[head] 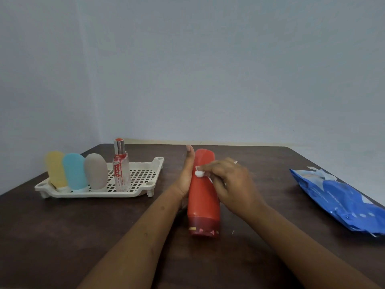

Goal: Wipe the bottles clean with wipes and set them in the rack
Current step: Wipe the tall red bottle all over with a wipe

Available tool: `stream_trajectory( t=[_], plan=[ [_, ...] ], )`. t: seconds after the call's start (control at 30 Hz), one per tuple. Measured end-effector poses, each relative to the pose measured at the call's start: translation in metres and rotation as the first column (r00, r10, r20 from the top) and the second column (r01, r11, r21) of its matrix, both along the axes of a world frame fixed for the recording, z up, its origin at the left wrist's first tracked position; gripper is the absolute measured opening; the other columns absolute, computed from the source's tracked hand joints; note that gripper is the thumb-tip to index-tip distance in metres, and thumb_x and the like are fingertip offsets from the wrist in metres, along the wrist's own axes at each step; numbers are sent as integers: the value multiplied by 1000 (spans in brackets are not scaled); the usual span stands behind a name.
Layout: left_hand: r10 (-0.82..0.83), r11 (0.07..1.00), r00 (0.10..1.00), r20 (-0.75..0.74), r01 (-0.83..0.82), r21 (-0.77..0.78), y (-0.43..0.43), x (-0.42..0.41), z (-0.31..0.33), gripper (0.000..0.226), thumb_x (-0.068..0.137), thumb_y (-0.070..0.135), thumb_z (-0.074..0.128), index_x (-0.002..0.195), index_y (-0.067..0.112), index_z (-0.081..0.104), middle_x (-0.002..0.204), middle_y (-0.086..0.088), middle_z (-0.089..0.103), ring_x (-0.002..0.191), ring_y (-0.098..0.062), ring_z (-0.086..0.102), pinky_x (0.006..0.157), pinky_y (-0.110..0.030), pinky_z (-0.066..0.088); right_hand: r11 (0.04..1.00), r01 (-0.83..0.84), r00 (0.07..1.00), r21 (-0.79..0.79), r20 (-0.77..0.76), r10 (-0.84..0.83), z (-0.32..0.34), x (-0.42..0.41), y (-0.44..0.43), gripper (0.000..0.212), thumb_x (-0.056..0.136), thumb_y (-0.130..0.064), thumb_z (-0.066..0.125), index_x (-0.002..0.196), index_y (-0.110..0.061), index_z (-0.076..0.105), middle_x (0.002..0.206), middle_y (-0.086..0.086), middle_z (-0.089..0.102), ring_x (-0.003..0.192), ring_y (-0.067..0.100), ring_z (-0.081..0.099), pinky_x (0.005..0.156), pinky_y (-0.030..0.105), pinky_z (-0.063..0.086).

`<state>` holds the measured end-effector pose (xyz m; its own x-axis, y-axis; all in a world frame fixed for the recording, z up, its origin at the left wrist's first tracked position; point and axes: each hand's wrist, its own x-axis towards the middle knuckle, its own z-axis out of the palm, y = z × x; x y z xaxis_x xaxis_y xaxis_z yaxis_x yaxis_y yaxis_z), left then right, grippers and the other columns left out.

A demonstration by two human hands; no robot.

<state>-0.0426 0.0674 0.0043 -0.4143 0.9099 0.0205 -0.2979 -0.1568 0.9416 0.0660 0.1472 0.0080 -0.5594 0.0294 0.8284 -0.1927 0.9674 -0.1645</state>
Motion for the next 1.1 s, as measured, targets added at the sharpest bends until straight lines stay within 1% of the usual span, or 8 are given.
stream_trajectory(
  t=[0.17, 0.23, 0.33, 0.53, 0.73, 0.9, 1.0, 1.1],
  plan=[
    [19, 999, 999, 40, -21, 47, -2, 0, 2, 90, 69, 87, 21, 82, 13, 71, 73, -10, 69, 63, -21, 68, 58, -31, 58, 962, -160, 982, -223, 65, 178, 6, 7, 0, 24, 87, -4, 61, 98, -21, 74, 95, -12, 72, 88, 2, 64, 78, 12, 47],
    [-4, 997, 999, 46, 0, 76, -2, 0, 3, 96, 55, 90, 28, 91, 10, 68, 75, -14, 67, 61, -26, 67, 55, -33, 57, 844, -239, 960, -480, 13, 279, 11, 9, 3, 22, 88, -3, 62, 95, -19, 74, 92, -7, 74, 86, 10, 68, 75, 22, 55],
    [-27, 997, 998, 57, 23, 75, -1, -3, 1, 104, 57, 90, 22, 101, 4, 61, 74, -20, 62, 55, -30, 64, 52, -33, 55, 662, -282, 954, -694, -131, 269, 14, 10, 12, 25, 89, 2, 57, 90, -19, 71, 87, -7, 73, 82, 5, 67, 69, 20, 53],
    [-44, 989, 996, 76, 33, 143, -2, -2, 2, 89, 59, 90, 21, 74, 21, 75, 76, -21, 58, 59, -32, 62, 61, -36, 53, 528, -287, 958, -799, -232, 169, 13, 7, 22, 24, 92, 1, 53, 99, -17, 68, 97, 3, 69, 88, 11, 66, 64, 19, 52],
    [-34, 986, 996, 84, 19, 168, -3, 0, 4, 87, 60, 89, 22, 84, 19, 70, 75, -22, 58, 57, -32, 61, 61, -36, 52, 429, -302, 951, -851, -241, 192, 12, 5, 23, 33, 89, 6, 48, 97, -18, 69, 95, -3, 70, 90, 12, 65, 73, 21, 54],
    [11, 990, 997, 79, -22, 136, 0, 3, 5, 96, 65, 89, 16, 90, 11, 66, 71, -19, 63, 55, -30, 63, 56, -33, 54, 630, -263, 959, -731, -126, 254, 11, 8, 13, 39, 81, 7, 64, 107, -21, 65, 108, -1, 67, 96, 6, 63, 71, 17, 51],
    [112, 983, 991, 79, -122, 136, 1, 0, 5, 88, 80, 81, 11, 91, 13, 64, 71, -10, 70, 61, -23, 67, 62, -33, 54, 894, -196, 978, -404, -19, 206, 5, 11, 6, 36, 80, -1, 70, 102, -29, 68, 107, -10, 65, 96, 2, 62, 72, 15, 53],
    [167, 982, 984, 69, -172, 77, 0, -4, 5, 88, 79, 82, 15, 87, 9, 63, 65, -9, 70, 59, -21, 69, 65, -35, 51, 991, -87, 996, -105, 11, 88, 2, 8, 5, 19, 79, -26, 72, 98, -24, 71, 95, -21, 62, 90, -7, 57, 77, 6, 43]
  ],
)
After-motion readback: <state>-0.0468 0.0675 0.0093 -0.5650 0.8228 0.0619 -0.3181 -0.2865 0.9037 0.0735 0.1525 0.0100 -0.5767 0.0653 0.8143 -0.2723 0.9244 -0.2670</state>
